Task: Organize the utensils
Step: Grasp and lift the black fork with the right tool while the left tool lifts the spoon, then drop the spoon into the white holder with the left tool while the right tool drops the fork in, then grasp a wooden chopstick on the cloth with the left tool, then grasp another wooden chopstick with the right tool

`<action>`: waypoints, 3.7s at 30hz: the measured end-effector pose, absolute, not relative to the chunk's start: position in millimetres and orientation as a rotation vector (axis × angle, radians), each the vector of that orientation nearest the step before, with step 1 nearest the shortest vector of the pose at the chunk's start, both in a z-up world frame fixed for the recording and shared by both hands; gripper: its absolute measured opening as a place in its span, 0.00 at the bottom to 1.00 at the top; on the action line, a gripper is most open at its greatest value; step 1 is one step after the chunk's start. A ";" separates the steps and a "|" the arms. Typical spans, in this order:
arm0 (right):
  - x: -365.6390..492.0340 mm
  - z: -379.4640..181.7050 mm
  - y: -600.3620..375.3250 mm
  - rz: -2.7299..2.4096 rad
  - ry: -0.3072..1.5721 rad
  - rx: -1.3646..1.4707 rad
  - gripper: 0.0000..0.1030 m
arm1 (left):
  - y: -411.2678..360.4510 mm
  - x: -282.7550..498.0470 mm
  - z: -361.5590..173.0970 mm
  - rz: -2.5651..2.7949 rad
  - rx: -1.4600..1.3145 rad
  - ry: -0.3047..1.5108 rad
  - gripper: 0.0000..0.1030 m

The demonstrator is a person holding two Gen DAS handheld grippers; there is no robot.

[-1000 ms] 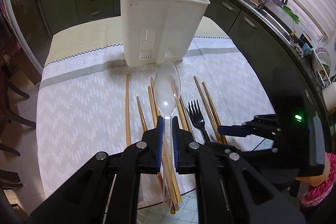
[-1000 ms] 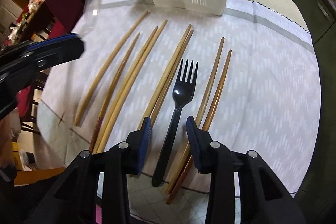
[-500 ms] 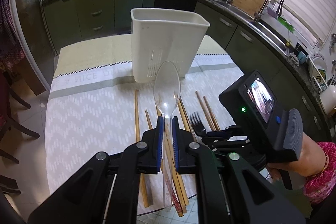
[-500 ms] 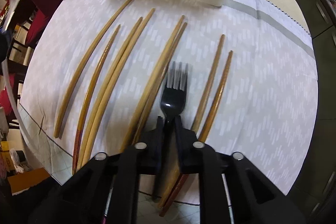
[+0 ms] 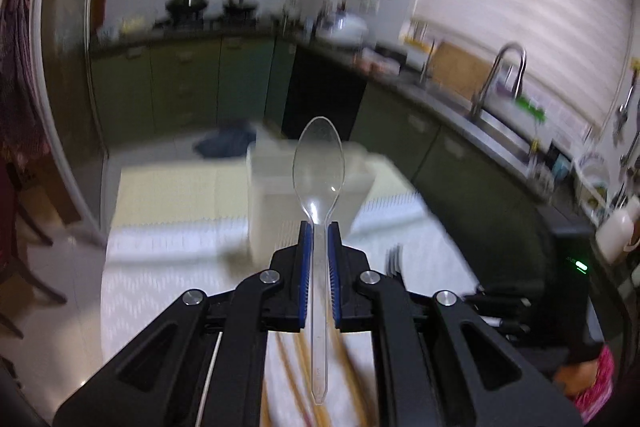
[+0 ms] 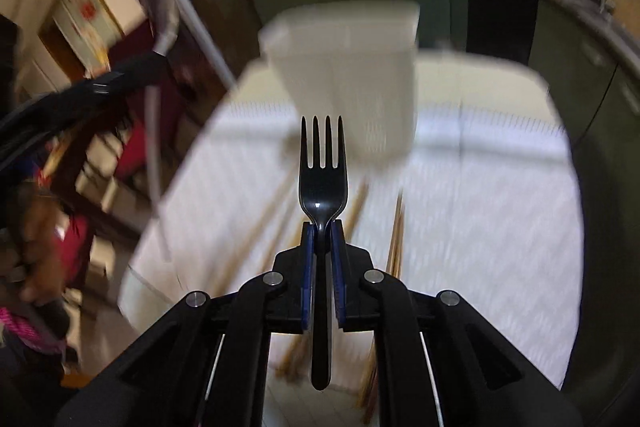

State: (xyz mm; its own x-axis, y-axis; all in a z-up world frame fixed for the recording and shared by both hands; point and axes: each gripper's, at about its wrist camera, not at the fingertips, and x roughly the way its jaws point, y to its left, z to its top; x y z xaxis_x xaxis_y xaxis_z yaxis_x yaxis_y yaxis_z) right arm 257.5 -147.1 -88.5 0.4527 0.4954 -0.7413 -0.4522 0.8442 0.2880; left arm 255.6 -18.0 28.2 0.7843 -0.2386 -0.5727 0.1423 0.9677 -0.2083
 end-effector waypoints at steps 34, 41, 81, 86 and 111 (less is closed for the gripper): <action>372.9 27.3 -164.8 0.486 0.489 0.228 0.09 | -20.6 378.4 -25.0 -0.137 -0.099 0.356 0.22; 403.4 21.4 -138.7 0.418 0.404 0.170 0.09 | -5.5 354.0 -25.7 -0.144 -0.123 0.361 0.24; 278.2 -98.0 -224.2 0.392 0.690 0.052 0.29 | 2.4 298.8 -131.5 -0.150 -0.047 1.173 0.40; 270.9 -113.8 -223.4 0.402 0.745 0.037 0.35 | -5.6 312.2 -141.8 -0.133 -0.015 1.208 0.37; 286.0 -124.6 -197.4 0.440 0.907 -0.073 0.46 | -2.9 326.9 -165.5 -0.109 0.028 1.310 0.07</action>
